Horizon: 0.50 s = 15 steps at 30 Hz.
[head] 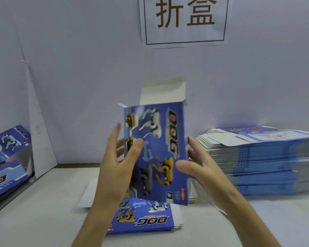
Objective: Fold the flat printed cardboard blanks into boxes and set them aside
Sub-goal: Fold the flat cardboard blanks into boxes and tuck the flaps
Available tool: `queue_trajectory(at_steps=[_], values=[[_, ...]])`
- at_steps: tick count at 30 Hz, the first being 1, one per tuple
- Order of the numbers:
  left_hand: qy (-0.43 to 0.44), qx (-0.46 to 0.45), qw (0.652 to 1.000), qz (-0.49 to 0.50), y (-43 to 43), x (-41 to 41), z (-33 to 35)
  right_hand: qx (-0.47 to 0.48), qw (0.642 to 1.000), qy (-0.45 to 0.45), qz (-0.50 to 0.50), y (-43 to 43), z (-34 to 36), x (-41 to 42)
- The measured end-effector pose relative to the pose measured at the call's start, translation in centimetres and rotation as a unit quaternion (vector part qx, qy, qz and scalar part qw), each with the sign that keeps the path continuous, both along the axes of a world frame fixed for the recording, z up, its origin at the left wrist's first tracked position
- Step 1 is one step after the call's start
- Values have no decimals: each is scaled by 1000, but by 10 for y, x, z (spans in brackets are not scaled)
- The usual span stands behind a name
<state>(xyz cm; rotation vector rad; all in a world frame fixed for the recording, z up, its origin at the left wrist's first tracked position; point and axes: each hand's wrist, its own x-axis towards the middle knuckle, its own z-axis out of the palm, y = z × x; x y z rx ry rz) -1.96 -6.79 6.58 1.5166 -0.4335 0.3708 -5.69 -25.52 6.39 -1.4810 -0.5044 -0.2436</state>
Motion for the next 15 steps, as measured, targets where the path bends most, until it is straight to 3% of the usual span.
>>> queue_trajectory(at_steps=[4, 10, 15], values=[[83, 13, 984, -156, 3, 6, -2, 39, 999, 18, 17, -5, 0, 0], [63, 32, 992, -107, 6, 12, -8, 30, 999, 14, 11, 2, -5, 4], [29, -17, 998, -47, -2, 10, -8, 55, 997, 42, -35, 3, -7, 8]])
